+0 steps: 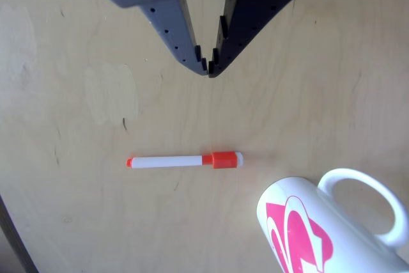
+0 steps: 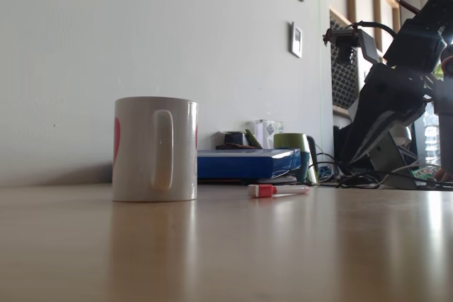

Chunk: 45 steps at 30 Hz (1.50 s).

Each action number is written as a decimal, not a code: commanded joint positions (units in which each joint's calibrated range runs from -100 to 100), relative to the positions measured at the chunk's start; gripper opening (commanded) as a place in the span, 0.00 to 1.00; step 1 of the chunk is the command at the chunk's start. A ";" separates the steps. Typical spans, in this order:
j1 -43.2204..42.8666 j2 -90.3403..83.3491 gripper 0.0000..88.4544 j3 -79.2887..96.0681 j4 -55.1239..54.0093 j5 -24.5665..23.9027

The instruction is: Grab the pen and place it in the cup.

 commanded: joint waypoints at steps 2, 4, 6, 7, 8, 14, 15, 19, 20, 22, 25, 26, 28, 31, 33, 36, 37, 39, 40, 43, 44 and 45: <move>0.34 -0.26 0.01 -0.33 0.22 0.21; 0.34 -0.26 0.01 -0.33 0.22 -0.15; 0.09 -0.26 0.01 -0.33 0.22 -0.26; -0.08 -0.26 0.01 -0.33 0.22 -0.26; -0.24 -0.26 0.01 -0.33 0.22 -0.26; -0.08 -0.10 0.01 -0.33 0.22 -0.26; 0.01 0.07 0.01 -0.42 0.13 -0.26; 0.34 1.48 0.01 -0.88 -0.13 0.06; 0.34 3.14 0.01 -1.24 -0.38 0.16; 0.01 7.79 0.01 -2.14 -2.45 0.11; -0.49 17.08 0.02 -4.68 -7.52 0.16; -0.41 20.32 0.01 -6.49 -8.99 0.16; 0.17 27.04 0.01 -11.11 -10.88 0.21; 0.26 35.59 0.02 -18.98 -11.22 0.32; 0.09 40.32 0.02 -24.87 -10.36 1.47; 0.26 45.88 0.02 -31.12 -9.16 7.25; 0.51 47.29 0.02 -32.38 -9.16 9.04; 1.09 49.28 0.02 -34.19 -8.99 12.51; 1.42 50.19 0.02 -35.28 -8.30 14.30; 1.93 52.43 0.02 -37.00 -7.18 18.61; 2.18 52.85 0.02 -37.00 -7.44 19.81; 2.43 53.43 0.02 -37.27 -7.35 21.39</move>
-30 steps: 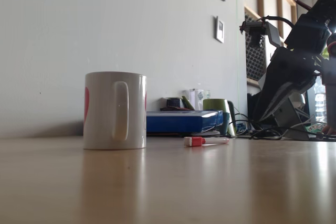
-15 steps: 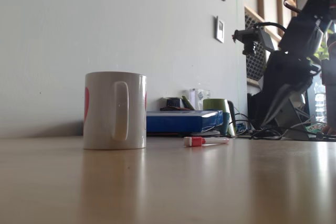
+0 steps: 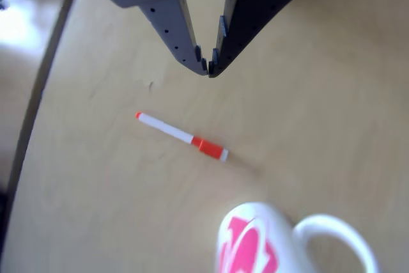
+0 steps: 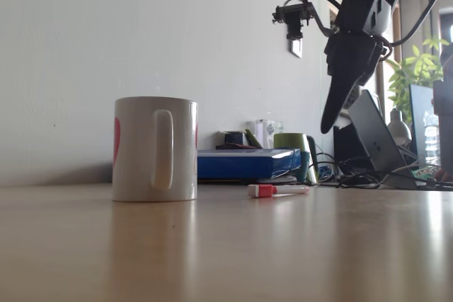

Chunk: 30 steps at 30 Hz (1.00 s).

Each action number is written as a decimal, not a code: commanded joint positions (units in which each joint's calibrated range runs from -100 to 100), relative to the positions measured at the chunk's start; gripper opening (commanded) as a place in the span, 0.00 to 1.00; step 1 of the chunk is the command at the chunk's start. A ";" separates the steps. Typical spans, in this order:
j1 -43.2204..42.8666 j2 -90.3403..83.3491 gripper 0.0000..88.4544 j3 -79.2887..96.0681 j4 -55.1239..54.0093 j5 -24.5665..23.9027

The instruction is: Grab the pen and place it in the cup.

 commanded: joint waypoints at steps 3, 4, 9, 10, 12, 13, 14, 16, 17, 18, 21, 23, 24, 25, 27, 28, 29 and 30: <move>1.62 2.63 0.02 -3.50 0.53 9.86; 2.12 3.05 0.04 -3.50 0.53 11.60; 6.37 6.62 0.18 -7.31 0.45 17.17; 7.29 7.78 0.20 -8.48 0.53 17.69; 9.04 10.27 0.21 -10.93 0.53 18.59; 9.71 11.51 0.21 -12.01 0.53 18.90; 10.21 12.67 0.21 -13.01 0.62 19.16; 11.38 15.58 0.21 -15.91 3.03 20.32; 11.63 16.82 0.21 -17.17 4.66 20.79; 11.63 18.23 0.21 -18.53 6.21 21.11; 11.30 21.80 0.21 -22.15 9.56 21.48; 10.88 23.63 0.21 -23.60 11.54 22.37; 10.63 24.38 0.22 -24.15 11.97 22.68; 10.04 25.04 0.23 -24.60 12.06 22.79; 9.21 26.20 0.25 -25.05 12.06 22.79; 8.63 26.70 0.27 -25.14 11.54 22.79; 8.13 27.11 0.27 -25.23 11.20 22.79; 7.54 27.61 0.27 -25.50 11.03 22.84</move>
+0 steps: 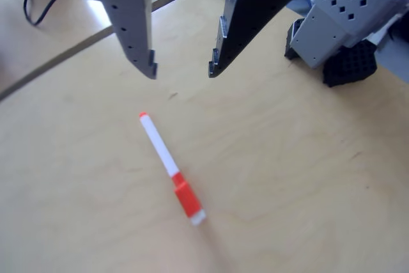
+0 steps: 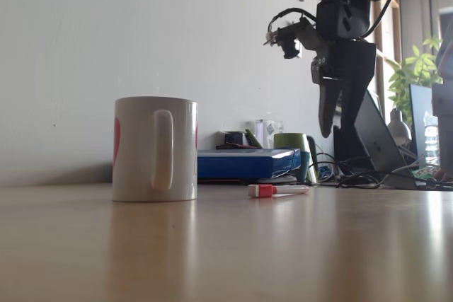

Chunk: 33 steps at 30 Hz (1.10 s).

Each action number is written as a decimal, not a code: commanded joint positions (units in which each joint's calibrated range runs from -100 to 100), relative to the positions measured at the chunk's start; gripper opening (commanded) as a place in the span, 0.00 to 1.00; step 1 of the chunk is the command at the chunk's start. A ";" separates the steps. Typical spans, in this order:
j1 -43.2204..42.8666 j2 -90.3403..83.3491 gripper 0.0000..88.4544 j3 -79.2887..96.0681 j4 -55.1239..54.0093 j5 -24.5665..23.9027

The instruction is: Grab the pen and place it in the cup.

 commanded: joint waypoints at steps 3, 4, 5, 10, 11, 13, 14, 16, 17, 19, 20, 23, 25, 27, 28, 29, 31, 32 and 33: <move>-3.36 2.41 0.28 -4.17 -1.70 0.27; -4.03 2.99 0.28 -4.71 -2.22 0.27; -4.61 3.66 0.28 -5.26 -2.74 0.27; -7.53 8.14 0.27 -8.34 -6.26 -0.05; -7.78 9.22 0.27 -8.88 -7.21 -0.15; -7.78 11.54 0.27 -9.78 -8.93 -0.20; -7.78 12.78 0.27 -9.96 -9.96 -0.26; -7.87 15.52 0.27 -9.96 -11.94 0.16; -7.62 16.85 0.27 -9.96 -13.32 0.27; -6.87 19.09 0.27 -9.96 -16.15 0.27; -6.62 20.00 0.27 -9.96 -16.76 0.27; -5.70 21.17 0.27 -9.96 -16.93 0.32; -6.03 21.50 0.27 -9.96 -16.24 0.43; -5.78 21.58 0.27 -9.60 -15.81 1.79; -5.61 21.66 0.27 -9.51 -14.95 2.74; -5.61 21.66 0.27 -9.51 -13.83 3.37; -5.61 21.66 0.27 -9.78 -12.46 3.68; -5.53 21.66 0.27 -9.87 -12.28 3.74; -5.53 21.75 0.27 -9.87 -12.37 3.74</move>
